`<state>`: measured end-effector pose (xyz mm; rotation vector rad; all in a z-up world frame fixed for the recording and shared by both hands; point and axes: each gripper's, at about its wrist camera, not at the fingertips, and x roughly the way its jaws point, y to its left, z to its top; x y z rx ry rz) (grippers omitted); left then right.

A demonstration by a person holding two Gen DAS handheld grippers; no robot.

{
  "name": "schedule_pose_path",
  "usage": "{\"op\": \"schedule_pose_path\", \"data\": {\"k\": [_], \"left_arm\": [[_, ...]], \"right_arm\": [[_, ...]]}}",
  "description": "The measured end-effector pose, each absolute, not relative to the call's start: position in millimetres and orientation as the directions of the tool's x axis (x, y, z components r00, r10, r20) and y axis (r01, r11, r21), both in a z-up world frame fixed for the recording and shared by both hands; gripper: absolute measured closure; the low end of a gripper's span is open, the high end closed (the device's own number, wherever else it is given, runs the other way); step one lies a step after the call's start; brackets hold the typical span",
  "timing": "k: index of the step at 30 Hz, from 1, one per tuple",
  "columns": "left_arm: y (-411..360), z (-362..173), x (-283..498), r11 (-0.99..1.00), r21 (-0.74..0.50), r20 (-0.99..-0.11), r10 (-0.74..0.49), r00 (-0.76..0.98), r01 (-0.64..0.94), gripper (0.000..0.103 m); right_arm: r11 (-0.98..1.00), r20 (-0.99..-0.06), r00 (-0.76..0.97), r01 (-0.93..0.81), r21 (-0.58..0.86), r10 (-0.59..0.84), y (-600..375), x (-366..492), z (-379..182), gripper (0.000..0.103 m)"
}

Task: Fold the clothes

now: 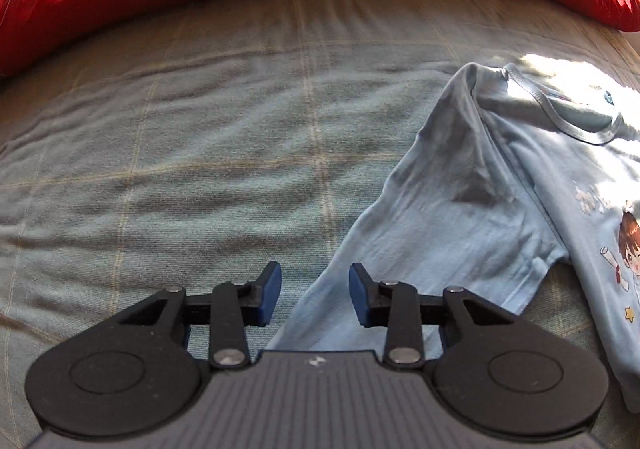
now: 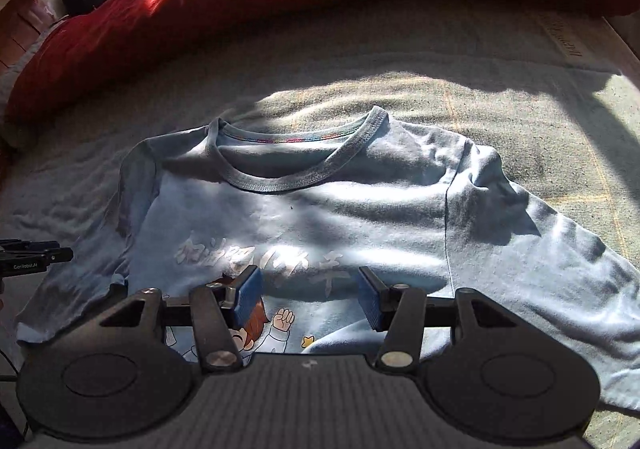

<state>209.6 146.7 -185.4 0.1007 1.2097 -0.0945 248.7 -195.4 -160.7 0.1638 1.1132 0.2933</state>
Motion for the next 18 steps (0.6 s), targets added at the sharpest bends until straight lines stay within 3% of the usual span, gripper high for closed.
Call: {"op": "schedule_pose_path", "data": {"k": [3, 7, 11, 18], "left_arm": [[145, -189, 212, 0.98, -0.002, -0.95, -0.064, 0.307, 0.199, 0.079], [139, -191, 213, 0.954, -0.041, -0.96, -0.12, 0.253, 0.296, 0.102], [135, -180, 210, 0.946, -0.005, -0.951, -0.104, 0.292, 0.323, 0.103], [164, -158, 224, 0.978, -0.009, -0.933, -0.084, 0.35, 0.208, 0.103]], "right_arm": [[0.949, -0.855, 0.413, -0.154, 0.274, 0.313, -189, 254, -159, 0.046], [0.951, -0.855, 0.418, -0.167, 0.26, 0.307, -179, 260, -157, 0.046], [0.95, -0.853, 0.42, -0.165, 0.264, 0.31, -173, 265, -156, 0.046], [0.95, -0.849, 0.429, -0.188, 0.25, 0.308, -164, 270, -150, 0.046]]}}
